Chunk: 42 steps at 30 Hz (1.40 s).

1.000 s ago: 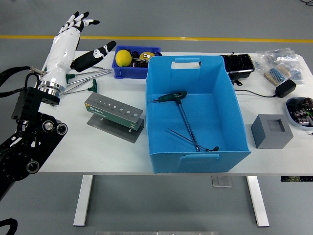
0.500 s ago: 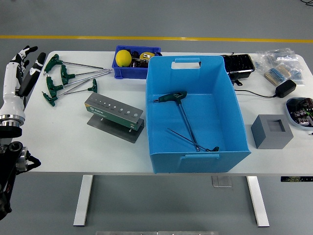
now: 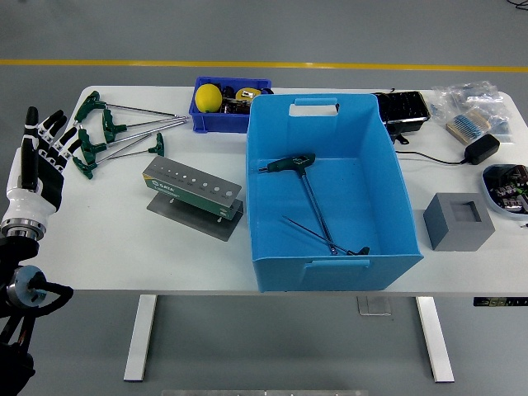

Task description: Lift tool from toolbox,place it in box,lift tool from toolbox,place it in box

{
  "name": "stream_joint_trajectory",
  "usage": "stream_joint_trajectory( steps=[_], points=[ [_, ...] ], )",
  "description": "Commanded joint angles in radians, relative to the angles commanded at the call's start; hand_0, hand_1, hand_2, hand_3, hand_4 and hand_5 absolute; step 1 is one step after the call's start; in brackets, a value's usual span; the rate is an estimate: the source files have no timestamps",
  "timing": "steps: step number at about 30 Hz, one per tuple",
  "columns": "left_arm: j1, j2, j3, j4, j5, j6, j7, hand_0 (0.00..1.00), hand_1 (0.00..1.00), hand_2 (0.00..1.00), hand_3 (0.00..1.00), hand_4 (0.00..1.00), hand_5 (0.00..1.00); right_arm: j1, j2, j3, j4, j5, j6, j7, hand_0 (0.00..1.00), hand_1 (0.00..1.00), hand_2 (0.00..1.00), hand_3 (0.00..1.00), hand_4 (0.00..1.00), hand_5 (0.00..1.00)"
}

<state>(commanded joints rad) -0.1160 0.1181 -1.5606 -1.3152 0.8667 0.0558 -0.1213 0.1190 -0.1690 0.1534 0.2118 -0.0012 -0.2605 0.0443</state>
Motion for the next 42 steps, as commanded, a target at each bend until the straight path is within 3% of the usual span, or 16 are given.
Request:
stream_joint_trajectory(
  steps=[2, 3, 14, 15, 42],
  points=[
    [-0.001, 0.001, 0.0, 0.001, 0.006, -0.01, 0.009, 0.832, 0.831, 0.9, 0.786, 0.99, 0.929, 0.001, -0.001, -0.003, 0.0, 0.004, 0.0, 0.002, 0.665, 0.624, 0.702, 0.571, 0.827, 0.737],
    [-0.001, 0.002, 0.0, 0.002, 0.006, -0.014, 0.013, 0.848, 0.866, 0.91, 0.801, 0.998, 0.998, 0.001, -0.001, -0.004, 0.0, 0.007, 0.0, 0.003, 0.664, 0.624, 0.702, 0.571, 0.826, 0.737],
    [-0.01, 0.004, -0.006, -0.005, 0.016, -0.037, 0.035, 0.871, 0.89, 0.935, 0.821, 0.998, 0.998, 0.009, -0.005, -0.015, 0.001, 0.022, 0.0, 0.01, 0.663, 0.624, 0.702, 0.57, 0.826, 0.737],
    [-0.012, 0.003, -0.007, -0.008, 0.02, -0.037, 0.037, 0.933, 0.9, 0.952, 0.83, 0.998, 0.998, 0.01, -0.006, -0.017, 0.001, 0.026, 0.0, 0.011, 0.663, 0.624, 0.702, 0.57, 0.825, 0.737],
    [-0.026, -0.019, -0.01, -0.027, 0.072, -0.038, 0.038, 0.903, 0.883, 0.952, 0.84, 0.998, 0.998, 0.01, -0.008, -0.049, -0.004, 0.08, 0.004, 0.028, 0.664, 0.626, 0.711, 0.571, 0.824, 0.734]
  ],
)
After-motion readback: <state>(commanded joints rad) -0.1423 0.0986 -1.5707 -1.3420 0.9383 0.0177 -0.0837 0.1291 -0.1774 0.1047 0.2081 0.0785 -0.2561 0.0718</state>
